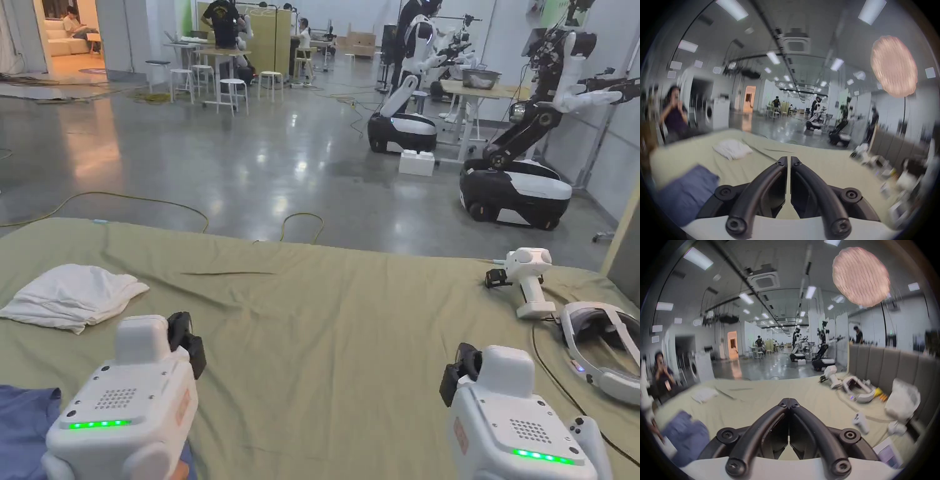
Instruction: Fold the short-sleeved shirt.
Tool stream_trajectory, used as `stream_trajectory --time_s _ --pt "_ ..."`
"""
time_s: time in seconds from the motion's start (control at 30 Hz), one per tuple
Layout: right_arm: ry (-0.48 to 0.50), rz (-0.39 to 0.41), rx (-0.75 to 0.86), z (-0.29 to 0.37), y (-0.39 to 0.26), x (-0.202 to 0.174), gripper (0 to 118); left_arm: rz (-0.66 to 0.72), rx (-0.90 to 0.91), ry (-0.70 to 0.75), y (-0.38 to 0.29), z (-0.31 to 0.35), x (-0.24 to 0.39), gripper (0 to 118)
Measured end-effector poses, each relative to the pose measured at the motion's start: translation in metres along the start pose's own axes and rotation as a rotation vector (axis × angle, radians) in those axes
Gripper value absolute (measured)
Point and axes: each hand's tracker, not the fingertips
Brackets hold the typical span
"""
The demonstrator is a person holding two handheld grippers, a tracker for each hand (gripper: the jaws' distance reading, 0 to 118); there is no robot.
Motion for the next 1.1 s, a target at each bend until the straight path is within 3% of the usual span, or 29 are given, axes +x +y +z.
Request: stream_trajectory --time_s 0.1,0.13,0.17,0.23,0.3,0.33,0.37,0.4,0.43,0.47,0.57,0.6,0.67,0.7,0.8,0.97,1.1 --pt "0.011 -0.219 0.043 0.005 0.006 0.014 0 0.356 0.009 -0.034 0.003 0.000 -0.026 5" --pt "0.033 -0.283 0.069 0.007 0.007 0.018 0 0.396 0.024 -0.021 0.003 0.001 -0.030 5" --pt "0.058 -0.339 0.102 0.008 0.008 0.022 0 0.392 0.043 -0.013 0.004 0.003 -0.029 5" --pt "0.025 -0.289 0.113 0.010 0.013 0.021 0 0.183 0.069 0.004 0.010 0.006 -0.016 5" --pt "-0.007 -0.078 0.112 0.006 0.018 0.013 0 -0.086 0.067 0.020 0.014 0.006 0.003 5" --pt "-0.023 0.087 0.106 0.002 0.019 0.004 0 -0.294 0.059 0.048 0.014 0.005 0.016 5" --pt "-0.070 0.341 0.087 -0.002 0.017 -0.008 0 -0.510 0.046 0.069 0.009 0.002 0.030 5" --pt "-0.102 0.517 0.090 -0.005 0.013 -0.015 0 -0.664 0.038 0.078 0.005 0.000 0.039 5" --pt "-0.122 0.743 0.100 -0.009 0.005 -0.020 0 -0.847 0.034 0.078 -0.003 -0.002 0.047 5" --pt "-0.127 0.907 0.114 -0.012 -0.003 -0.026 0 -1.024 0.032 0.080 -0.009 0.002 0.057 5" --pt "-0.136 1.238 0.145 -0.014 -0.021 -0.024 0 -1.454 0.055 0.138 -0.031 0.010 0.073 5" --pt "-0.150 1.305 0.158 -0.012 -0.024 -0.023 0 -1.537 0.064 0.151 -0.036 0.010 0.072 5" --pt "-0.170 1.398 0.177 -0.010 -0.030 -0.021 0 -1.518 0.044 0.131 -0.035 0.006 0.062 5" --pt "-0.169 1.401 0.182 -0.008 -0.031 -0.020 0 -1.456 0.035 0.117 -0.032 0.008 0.062 5" --pt "-0.134 1.232 0.152 0.008 -0.019 -0.023 0 -1.133 0.003 0.081 -0.014 0.004 0.049 5" --pt "-0.049 0.628 0.043 0.011 0.006 -0.021 0 -0.459 0.026 -0.019 0.011 0.019 0.036 5" --pt "-0.019 0.251 0.016 -0.002 -0.001 -0.009 0 -0.037 0.045 -0.042 0.014 0.008 0.007 5"
